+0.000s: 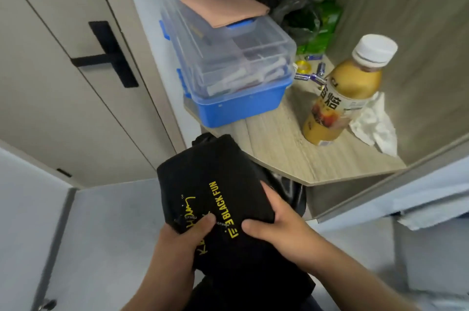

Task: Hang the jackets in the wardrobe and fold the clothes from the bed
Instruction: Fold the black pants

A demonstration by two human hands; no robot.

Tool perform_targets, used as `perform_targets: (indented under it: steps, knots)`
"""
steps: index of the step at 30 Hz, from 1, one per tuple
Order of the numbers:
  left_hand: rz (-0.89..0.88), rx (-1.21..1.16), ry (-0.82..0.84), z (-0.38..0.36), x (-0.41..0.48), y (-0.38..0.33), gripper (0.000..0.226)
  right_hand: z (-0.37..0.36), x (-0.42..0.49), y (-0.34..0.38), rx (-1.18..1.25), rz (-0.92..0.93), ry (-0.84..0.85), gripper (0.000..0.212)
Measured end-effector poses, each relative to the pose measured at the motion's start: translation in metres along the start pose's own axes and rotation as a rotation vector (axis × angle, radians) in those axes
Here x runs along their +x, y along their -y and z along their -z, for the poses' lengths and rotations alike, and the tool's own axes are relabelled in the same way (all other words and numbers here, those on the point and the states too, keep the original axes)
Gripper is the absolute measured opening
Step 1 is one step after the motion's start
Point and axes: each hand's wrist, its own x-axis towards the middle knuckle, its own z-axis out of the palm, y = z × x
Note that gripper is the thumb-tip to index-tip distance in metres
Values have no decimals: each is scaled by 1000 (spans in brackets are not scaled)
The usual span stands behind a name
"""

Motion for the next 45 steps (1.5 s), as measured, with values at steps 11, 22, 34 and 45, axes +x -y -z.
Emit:
perform_targets:
  steps: [11,22,34,45]
  knots:
    - [148,302,316,-11,11,34,56,-29,-81,-38,156,-3,-445,60]
    - [213,583,845,-127,-20,72,31,-27,-194,-54,343,123,-1079,61]
    - [-16,830,997,-302,-68,96,38,88,-281,-26,169,276,-1353,68]
    - [-83,702,1048,-455,-92,118,35,223,-339,18,93,402,-1419,60]
